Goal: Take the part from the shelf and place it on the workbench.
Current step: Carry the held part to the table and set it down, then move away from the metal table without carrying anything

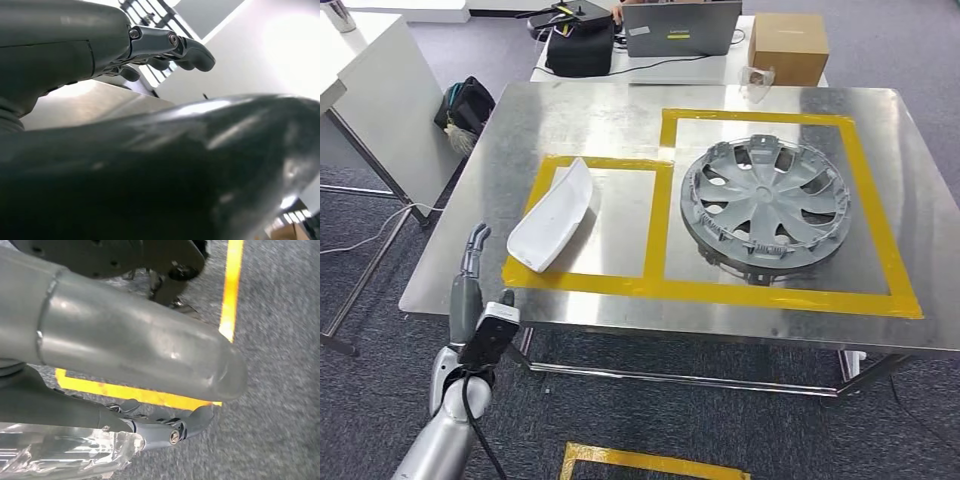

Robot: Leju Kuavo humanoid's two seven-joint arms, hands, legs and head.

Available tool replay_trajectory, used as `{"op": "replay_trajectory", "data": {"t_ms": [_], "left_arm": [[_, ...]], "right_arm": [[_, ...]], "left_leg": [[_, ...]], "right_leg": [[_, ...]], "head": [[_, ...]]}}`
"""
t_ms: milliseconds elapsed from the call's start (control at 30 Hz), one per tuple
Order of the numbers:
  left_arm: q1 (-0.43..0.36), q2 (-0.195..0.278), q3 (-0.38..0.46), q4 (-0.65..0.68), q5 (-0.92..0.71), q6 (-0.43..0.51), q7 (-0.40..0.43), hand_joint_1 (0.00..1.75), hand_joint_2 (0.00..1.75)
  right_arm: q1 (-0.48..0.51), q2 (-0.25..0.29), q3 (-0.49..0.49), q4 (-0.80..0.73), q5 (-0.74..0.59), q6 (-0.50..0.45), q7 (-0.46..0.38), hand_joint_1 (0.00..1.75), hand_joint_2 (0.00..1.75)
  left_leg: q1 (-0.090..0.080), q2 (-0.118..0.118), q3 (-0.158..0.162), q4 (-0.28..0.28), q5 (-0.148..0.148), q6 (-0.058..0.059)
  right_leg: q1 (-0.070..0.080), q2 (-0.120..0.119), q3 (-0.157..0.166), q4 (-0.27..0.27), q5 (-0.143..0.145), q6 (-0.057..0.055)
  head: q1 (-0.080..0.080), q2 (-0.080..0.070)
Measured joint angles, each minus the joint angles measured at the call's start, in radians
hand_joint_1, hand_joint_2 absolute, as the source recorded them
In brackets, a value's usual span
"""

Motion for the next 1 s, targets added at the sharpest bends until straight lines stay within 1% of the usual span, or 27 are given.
{"op": "replay_trajectory", "data": {"t_ms": [67, 100, 133, 200, 233, 267, 300, 367, 400, 433, 467, 500, 533, 567, 600, 633, 667, 700, 733, 767, 800, 833, 867, 900, 933, 967, 1000], "left_arm": [[0.022, -0.001, 0.048, 0.002, 0.044, 0.036, -0.022, 0.00, 0.00], [0.032, -0.001, 0.077, 0.006, 0.069, 0.052, -0.036, 0.00, 0.00], [0.043, -0.002, 0.108, 0.013, 0.095, 0.064, -0.055, 0.00, 0.00], [0.062, -0.002, 0.165, 0.032, 0.134, 0.076, -0.089, 0.00, 0.00], [0.070, -0.002, 0.187, 0.041, 0.146, 0.078, -0.101, 0.00, 0.00], [0.074, -0.003, 0.203, 0.048, 0.151, 0.079, -0.107, 0.00, 0.00], [0.078, -0.003, 0.216, 0.054, 0.153, 0.080, -0.111, 0.00, 0.00], [0.085, -0.006, 0.232, 0.063, 0.155, 0.081, -0.113, 0.00, 0.00], [0.087, -0.007, 0.239, 0.068, 0.155, 0.082, -0.111, 0.00, 0.00], [0.089, -0.008, 0.247, 0.074, 0.157, 0.083, -0.106, 0.00, 0.00], [0.090, -0.009, 0.258, 0.083, 0.165, 0.083, -0.099, 0.00, 0.00], [0.090, -0.010, 0.271, 0.098, 0.179, 0.081, -0.094, 0.00, 0.00], [0.090, -0.011, 0.289, 0.120, 0.202, 0.074, -0.093, 0.00, 0.00], [0.090, -0.011, 0.311, 0.148, 0.228, 0.063, -0.101, 0.00, 0.00], [0.089, -0.011, 0.338, 0.185, 0.253, 0.051, -0.116, 0.00, 0.00], [0.086, -0.011, 0.367, 0.227, 0.273, 0.040, -0.134, 0.00, 0.00], [0.082, -0.011, 0.396, 0.274, 0.286, 0.036, -0.151, 0.00, 0.00], [0.076, -0.008, 0.425, 0.331, 0.296, 0.037, -0.163, 0.00, 0.00], [0.070, -0.006, 0.452, 0.392, 0.302, 0.043, -0.170, 0.00, 0.00], [0.065, -0.001, 0.479, 0.459, 0.305, 0.050, -0.172, 0.00, 0.00], [0.061, 0.005, 0.503, 0.530, 0.304, 0.059, -0.172, 0.00, 0.00], [0.057, 0.011, 0.524, 0.598, 0.298, 0.067, -0.167, 0.00, 0.00], [0.053, 0.017, 0.541, 0.665, 0.290, 0.072, -0.159, 0.00, 0.00], [0.050, 0.024, 0.554, 0.728, 0.281, 0.074, -0.143, 0.00, 0.00], [0.049, 0.029, 0.565, 0.785, 0.273, 0.072, -0.122, 0.00, 0.00], [0.052, 0.032, 0.572, 0.837, 0.266, 0.065, -0.099, 0.00, 0.00], [0.055, 0.034, 0.578, 0.882, 0.262, 0.053, -0.075, 0.00, 0.00]], "right_arm": [[-0.001, 0.008, -0.005, 0.000, 0.001, -0.003, -0.001, 0.00, 0.00], [-0.001, 0.011, -0.008, 0.000, 0.001, -0.003, -0.001, 0.00, 0.00], [0.000, 0.013, -0.012, 0.000, 0.001, -0.003, -0.001, 0.00, 0.00], [0.004, 0.017, -0.021, 0.000, 0.001, -0.003, 0.000, 0.00, 0.00], [0.007, 0.018, -0.024, 0.000, 0.001, -0.002, 0.000, 0.00, 0.00], [0.009, 0.019, -0.026, 0.000, 0.002, -0.002, 0.001, 0.00, 0.00], [0.011, 0.019, -0.028, 0.000, 0.002, -0.002, 0.001, 0.00, 0.00], [0.010, 0.020, -0.032, 0.000, 0.003, -0.001, 0.001, 0.00, 0.00], [0.008, 0.020, -0.034, 0.000, 0.004, -0.001, 0.001, 0.00, 0.00], [0.007, 0.021, -0.036, 0.000, 0.004, 0.000, 0.002, 0.00, 0.00], [0.007, 0.021, -0.038, -0.001, 0.004, 0.000, 0.003, 0.00, 0.00], [0.007, 0.021, -0.041, -0.001, 0.005, 0.001, 0.005, 0.00, 0.00], [0.006, 0.021, -0.043, -0.003, 0.005, 0.003, 0.007, 0.00, 0.00], [0.005, 0.022, -0.046, -0.005, 0.006, 0.005, 0.010, 0.00, 0.00], [0.004, 0.023, -0.049, -0.007, 0.008, 0.008, 0.014, 0.00, 0.00], [0.003, 0.025, -0.051, -0.009, 0.011, 0.011, 0.018, 0.00, 0.00], [0.003, 0.026, -0.053, -0.011, 0.015, 0.012, 0.023, 0.00, 0.00], [0.004, 0.027, -0.057, -0.011, 0.021, 0.015, 0.029, 0.00, 0.00], [0.005, 0.027, -0.060, -0.011, 0.028, 0.017, 0.033, 0.00, 0.00], [0.005, 0.028, -0.063, -0.012, 0.034, 0.019, 0.037, 0.00, 0.00], [0.005, 0.028, -0.066, -0.012, 0.041, 0.021, 0.039, 0.00, 0.00], [0.005, 0.028, -0.067, -0.012, 0.047, 0.023, 0.040, 0.00, 0.00], [0.005, 0.027, -0.069, -0.013, 0.052, 0.025, 0.040, 0.00, 0.00], [0.005, 0.027, -0.069, -0.013, 0.057, 0.027, 0.040, 0.00, 0.00], [0.006, 0.026, -0.070, -0.013, 0.060, 0.029, 0.040, 0.00, 0.00], [0.006, 0.025, -0.071, -0.013, 0.064, 0.030, 0.040, 0.00, 0.00], [0.006, 0.025, -0.071, -0.013, 0.068, 0.031, 0.040, 0.00, 0.00]], "left_leg": [[-0.006, -0.002, 0.105, -0.145, 0.024, 0.015], [-0.009, -0.003, 0.143, -0.202, 0.026, 0.019], [-0.012, -0.003, 0.163, -0.235, 0.023, 0.021], [-0.013, -0.001, 0.161, -0.249, 0.033, 0.027], [-0.013, 0.001, 0.155, -0.252, 0.041, 0.033], [-0.011, 0.002, 0.148, -0.254, 0.051, 0.039], [-0.010, 0.002, 0.138, -0.256, 0.062, 0.045], [-0.011, 0.003, 0.113, -0.255, 0.082, 0.051], [-0.011, 0.004, 0.098, -0.255, 0.094, 0.051], [-0.012, 0.006, 0.082, -0.254, 0.106, 0.050], [-0.012, 0.006, 0.065, -0.253, 0.118, 0.049], [-0.012, 0.007, 0.051, -0.252, 0.130, 0.046], [-0.012, 0.007, 0.039, -0.251, 0.140, 0.043], [-0.013, 0.007, 0.029, -0.248, 0.149, 0.039], [-0.014, 0.008, 0.022, -0.246, 0.159, 0.034], [-0.015, 0.008, 0.018, -0.244, 0.167, 0.029], [-0.015, 0.009, 0.016, -0.244, 0.175, 0.024], [-0.014, 0.010, 0.015, -0.244, 0.184, 0.019], [-0.012, 0.008, 0.011, -0.241, 0.180, 0.013], [-0.011, 0.006, 0.004, -0.227, 0.156, 0.005], [-0.008, 0.004, -0.007, -0.194, 0.114, -0.002], [-0.005, 0.002, -0.023, -0.143, 0.057, -0.010], [-0.002, 0.001, -0.039, -0.076, 0.004, -0.016], [0.002, 0.001, -0.051, -0.012, -0.029, -0.021], [0.006, 0.001, -0.053, 0.035, -0.038, -0.026], [0.010, 0.001, -0.042, 0.052, -0.025, -0.030], [0.015, 0.003, -0.013, 0.032, 0.001, -0.034]], "right_leg": [[0.005, 0.001, -0.015, 0.001, 0.015, 0.004], [0.006, 0.002, -0.019, 0.000, 0.024, 0.007], [0.006, 0.003, -0.022, -0.002, 0.032, 0.011], [0.004, 0.004, -0.026, -0.006, 0.047, 0.020], [0.003, 0.002, -0.031, -0.001, 0.039, 0.026], [0.002, -0.001, -0.041, 0.019, 0.013, 0.031], [0.002, -0.004, -0.055, 0.059, -0.029, 0.036], [0.002, -0.008, -0.090, 0.185, -0.126, 0.042], [0.002, -0.008, -0.101, 0.245, -0.153, 0.044], [0.002, -0.008, -0.098, 0.281, -0.157, 0.045], [0.002, -0.008, -0.078, 0.284, -0.141, 0.046], [0.002, -0.009, -0.038, 0.249, -0.113, 0.045], [0.002, -0.010, 0.018, 0.183, -0.092, 0.044], [0.003, -0.011, 0.081, 0.100, -0.088, 0.042], [0.004, -0.011, 0.131, 0.031, -0.095, 0.039], [0.005, -0.011, 0.162, -0.018, -0.108, 0.034], [0.007, -0.010, 0.172, -0.041, -0.116, 0.029], [0.007, -0.011, 0.164, -0.042, -0.112, 0.020], [0.007, -0.012, 0.155, -0.042, -0.104, 0.012], [0.005, -0.014, 0.145, -0.042, -0.093, 0.002], [0.003, -0.015, 0.134, -0.043, -0.080, -0.006], [0.003, -0.016, 0.122, -0.043, -0.067, -0.011], [0.003, -0.017, 0.109, -0.042, -0.054, -0.013], [0.003, -0.019, 0.095, -0.041, -0.042, -0.013], [0.003, -0.024, 0.081, -0.040, -0.031, -0.011], [0.002, -0.030, 0.065, -0.038, -0.020, -0.008], [0.001, -0.037, 0.050, -0.035, -0.012, -0.004]], "head": [[0.000, 0.000], [0.001, 0.000], [0.000, 0.000], [-0.002, 0.000], [-0.004, 0.000], [-0.002, 0.000], [-0.001, 0.000], [0.002, 0.000], [0.002, 0.000], [0.002, 0.000], [0.002, 0.000], [0.002, 0.000], [0.002, 0.000], [0.002, 0.000], [0.002, 0.000], [0.002, 0.000], [0.001, 0.000], [0.001, 0.000], [0.002, 0.000], [0.000, 0.000], [-0.003, 0.000], [-0.006, 0.000], [-0.009, 0.000], [-0.010, 0.000], [-0.010, 0.000], [-0.010, 0.000], [-0.010, 0.000]]}}
